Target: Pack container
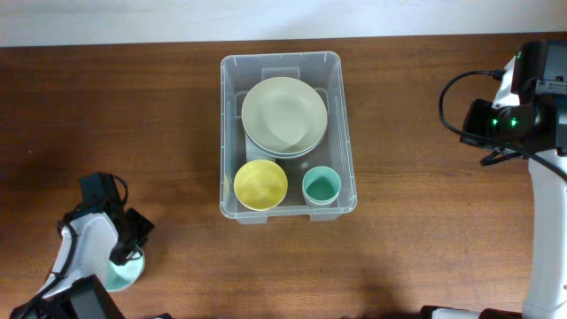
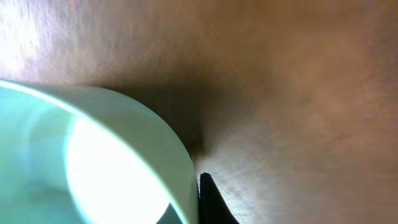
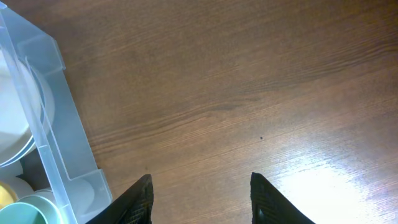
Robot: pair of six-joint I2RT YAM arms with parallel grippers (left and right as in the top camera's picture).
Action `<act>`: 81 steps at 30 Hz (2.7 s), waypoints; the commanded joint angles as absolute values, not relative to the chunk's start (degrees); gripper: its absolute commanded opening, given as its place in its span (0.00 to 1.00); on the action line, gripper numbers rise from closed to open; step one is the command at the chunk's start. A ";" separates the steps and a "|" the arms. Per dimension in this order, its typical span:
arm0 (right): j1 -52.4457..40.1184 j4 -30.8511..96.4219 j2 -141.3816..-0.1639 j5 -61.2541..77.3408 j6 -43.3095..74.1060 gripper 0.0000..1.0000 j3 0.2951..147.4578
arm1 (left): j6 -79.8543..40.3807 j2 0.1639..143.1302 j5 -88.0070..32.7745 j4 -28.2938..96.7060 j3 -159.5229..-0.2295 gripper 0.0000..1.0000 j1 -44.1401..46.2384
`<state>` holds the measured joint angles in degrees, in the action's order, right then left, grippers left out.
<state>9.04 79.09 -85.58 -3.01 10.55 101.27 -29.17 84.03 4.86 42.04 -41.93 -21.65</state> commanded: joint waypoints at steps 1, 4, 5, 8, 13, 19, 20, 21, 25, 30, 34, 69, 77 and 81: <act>9.39 78.87 -85.78 -3.29 11.03 0.46 101.14 | -27.11 83.90 0.23 44.51 -49.17 0.01 -19.62; 9.39 78.89 -85.93 -3.29 11.03 0.46 101.14 | -27.14 82.32 -1.30 49.54 -58.96 0.01 -14.28; 9.39 78.87 -86.00 -3.29 11.03 0.46 101.14 | -27.11 81.91 -1.28 50.43 -61.52 0.01 -12.38; 9.39 78.87 -86.17 -3.29 11.03 0.46 101.14 | -27.14 80.95 -1.10 52.84 -70.94 0.01 -4.10; 9.39 78.91 -86.98 -3.27 11.03 0.46 101.14 | -27.81 80.97 4.19 53.17 -82.72 0.01 12.08; 9.39 78.94 -88.16 -3.27 11.03 0.46 101.14 | -27.81 82.13 9.08 49.30 -84.64 0.01 28.23; 9.39 78.96 -88.25 -3.27 11.03 0.46 101.14 | -27.79 83.20 9.08 49.39 -84.64 0.01 30.20; 9.39 78.96 -88.25 -3.27 11.03 0.46 101.14 | -27.81 84.73 9.02 49.76 -84.60 0.01 31.97; 9.39 79.15 -88.25 -3.27 11.03 0.46 101.14 | -27.79 92.53 5.08 51.90 -84.58 0.01 35.29; 9.39 79.33 -88.25 -3.27 11.03 0.46 101.14 | -27.79 100.03 -1.85 52.86 -84.58 0.01 35.42; 9.39 79.31 -88.25 -3.27 11.03 0.46 101.14 | -27.79 102.89 -2.39 53.36 -84.58 0.11 35.42; -1.61 53.80 -99.00 -11.20 11.03 0.99 101.14 | -6.72 99.53 1.43 49.28 -92.66 0.99 -5.48; -1.13 57.01 -101.25 -10.98 10.81 0.99 101.14 | -6.74 103.37 0.05 50.83 -92.66 0.99 -5.41; -1.13 59.46 -100.51 -10.98 11.07 0.99 101.14 | -6.42 102.94 -3.53 53.45 -92.66 0.99 -5.48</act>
<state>-1.48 58.59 -101.95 -9.67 10.52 101.10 -7.70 103.09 -0.03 52.25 -92.58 -5.28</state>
